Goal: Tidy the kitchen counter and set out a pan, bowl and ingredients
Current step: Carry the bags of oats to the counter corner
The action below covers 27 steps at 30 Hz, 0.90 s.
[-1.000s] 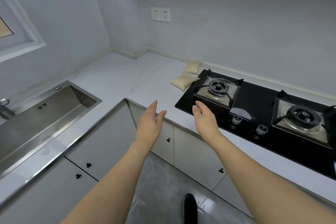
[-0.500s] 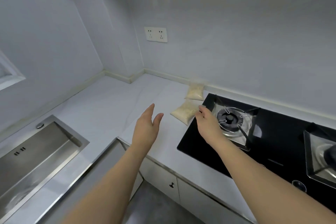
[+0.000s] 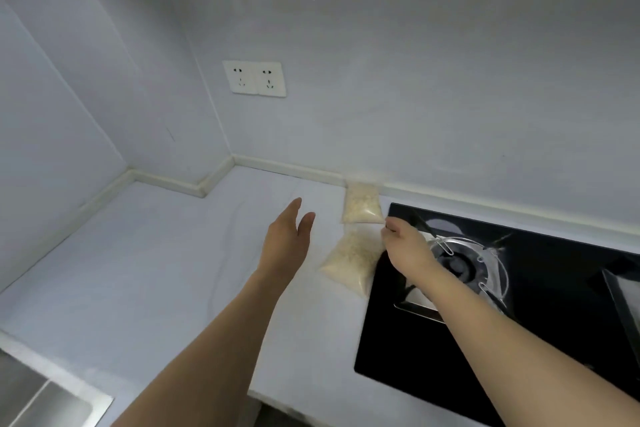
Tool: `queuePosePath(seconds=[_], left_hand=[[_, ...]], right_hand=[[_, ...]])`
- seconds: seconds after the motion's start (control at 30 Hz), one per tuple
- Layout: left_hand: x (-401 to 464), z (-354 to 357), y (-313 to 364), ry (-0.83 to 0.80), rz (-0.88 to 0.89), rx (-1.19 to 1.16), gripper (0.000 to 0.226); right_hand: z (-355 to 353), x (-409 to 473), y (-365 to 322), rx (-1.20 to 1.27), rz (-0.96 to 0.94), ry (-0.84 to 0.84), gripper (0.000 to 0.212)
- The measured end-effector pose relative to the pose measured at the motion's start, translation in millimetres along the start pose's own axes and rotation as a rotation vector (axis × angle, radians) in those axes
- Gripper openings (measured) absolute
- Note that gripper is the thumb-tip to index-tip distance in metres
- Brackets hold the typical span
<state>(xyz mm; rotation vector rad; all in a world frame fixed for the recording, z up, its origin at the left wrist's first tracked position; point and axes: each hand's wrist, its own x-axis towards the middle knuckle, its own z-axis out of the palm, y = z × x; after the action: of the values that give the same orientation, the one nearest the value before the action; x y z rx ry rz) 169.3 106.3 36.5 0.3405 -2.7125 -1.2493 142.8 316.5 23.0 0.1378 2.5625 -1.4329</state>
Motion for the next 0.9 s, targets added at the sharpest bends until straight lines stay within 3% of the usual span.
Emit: queuePosePath(seconds=[0.2,0.47,0.63,0.77,0.9], left_hand=[[73.0,7.6,-14.1,-0.082,-0.064,-0.161,0.049],[160.4,24.7,-25.3,-0.173,-0.244,-0.336,0.045],[205.1,62.4,-27.2,-0.221,-0.284,-0.382,0.005],[227.4,104.0,-27.6,-0.309,-0.306,-0.344,0.016],[247.1,136.2,-28.6,-0.302,-0.408,-0.383,0.033]], right_hand=[[20.8,55.2,-1.8,-0.112,0.079,-0.016,0.045],[42.0,118.6,15.3,-0.315,0.161,-0.079,0.024],[44.9,151.1,26.1,-0.449,0.164,-0.178,0.045],[47.2,169.6,38.8,-0.501,0.203,-0.224,0.042],[53.1,185.1,41.0,-0.781,0.162,-0.244,0.033]])
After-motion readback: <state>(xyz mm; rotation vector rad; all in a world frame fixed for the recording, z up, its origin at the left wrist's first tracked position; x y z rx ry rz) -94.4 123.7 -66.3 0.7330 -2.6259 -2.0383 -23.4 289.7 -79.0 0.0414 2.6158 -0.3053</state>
